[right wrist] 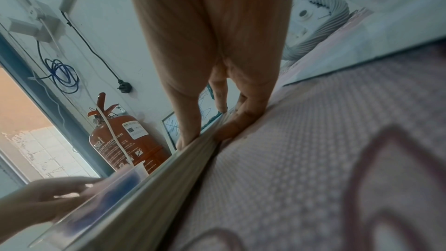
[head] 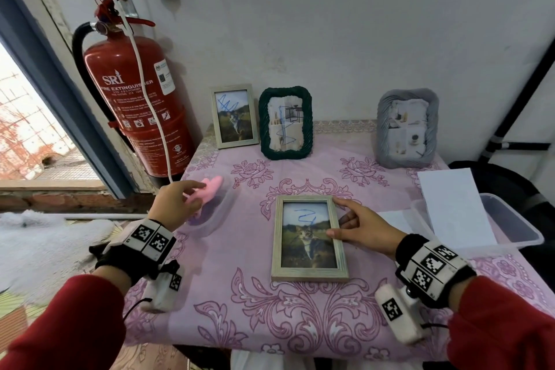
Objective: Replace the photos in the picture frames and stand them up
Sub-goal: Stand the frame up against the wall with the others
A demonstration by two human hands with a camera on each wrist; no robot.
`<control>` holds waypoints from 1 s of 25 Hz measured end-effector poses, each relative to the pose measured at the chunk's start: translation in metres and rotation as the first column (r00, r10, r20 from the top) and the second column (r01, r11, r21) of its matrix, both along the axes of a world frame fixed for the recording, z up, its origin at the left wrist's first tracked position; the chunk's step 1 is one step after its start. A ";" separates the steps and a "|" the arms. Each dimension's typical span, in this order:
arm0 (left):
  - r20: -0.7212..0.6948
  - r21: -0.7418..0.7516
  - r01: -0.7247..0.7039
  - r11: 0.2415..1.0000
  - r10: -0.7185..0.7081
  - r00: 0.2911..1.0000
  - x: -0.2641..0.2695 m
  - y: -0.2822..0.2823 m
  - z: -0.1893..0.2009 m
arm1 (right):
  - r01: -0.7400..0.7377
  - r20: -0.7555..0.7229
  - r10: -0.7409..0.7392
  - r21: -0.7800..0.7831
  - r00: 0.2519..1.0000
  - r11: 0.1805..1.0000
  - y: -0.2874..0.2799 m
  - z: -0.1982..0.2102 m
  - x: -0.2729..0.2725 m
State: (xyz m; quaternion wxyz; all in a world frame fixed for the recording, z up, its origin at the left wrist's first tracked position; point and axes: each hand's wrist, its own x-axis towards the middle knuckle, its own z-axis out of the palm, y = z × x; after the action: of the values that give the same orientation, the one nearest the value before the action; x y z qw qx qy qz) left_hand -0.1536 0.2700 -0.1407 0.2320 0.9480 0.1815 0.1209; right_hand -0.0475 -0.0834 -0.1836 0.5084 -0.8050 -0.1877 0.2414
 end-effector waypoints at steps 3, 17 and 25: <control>0.201 -0.027 0.052 0.998 -0.045 0.978 0.001 -0.021 0.017 | 0.001 0.000 -0.001 0.003 1.000 1.000 0.000 -0.001 0.001; 0.043 -0.073 0.388 0.919 -0.386 0.921 0.029 -0.159 0.000 | 0.018 -0.011 -0.017 0.013 1.000 1.000 -0.001 -0.004 0.001; -0.094 -0.208 0.414 0.886 -0.439 0.893 0.024 -0.183 -0.018 | 0.026 -0.007 -0.026 0.020 1.000 0.999 -0.001 -0.004 0.001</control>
State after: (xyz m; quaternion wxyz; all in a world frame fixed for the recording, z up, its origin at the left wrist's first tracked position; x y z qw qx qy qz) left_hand -0.1299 0.0867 -0.1586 0.3256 0.9454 -0.0057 -0.0162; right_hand -0.0469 -0.0847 -0.1881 0.5200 -0.8015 -0.1778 0.2357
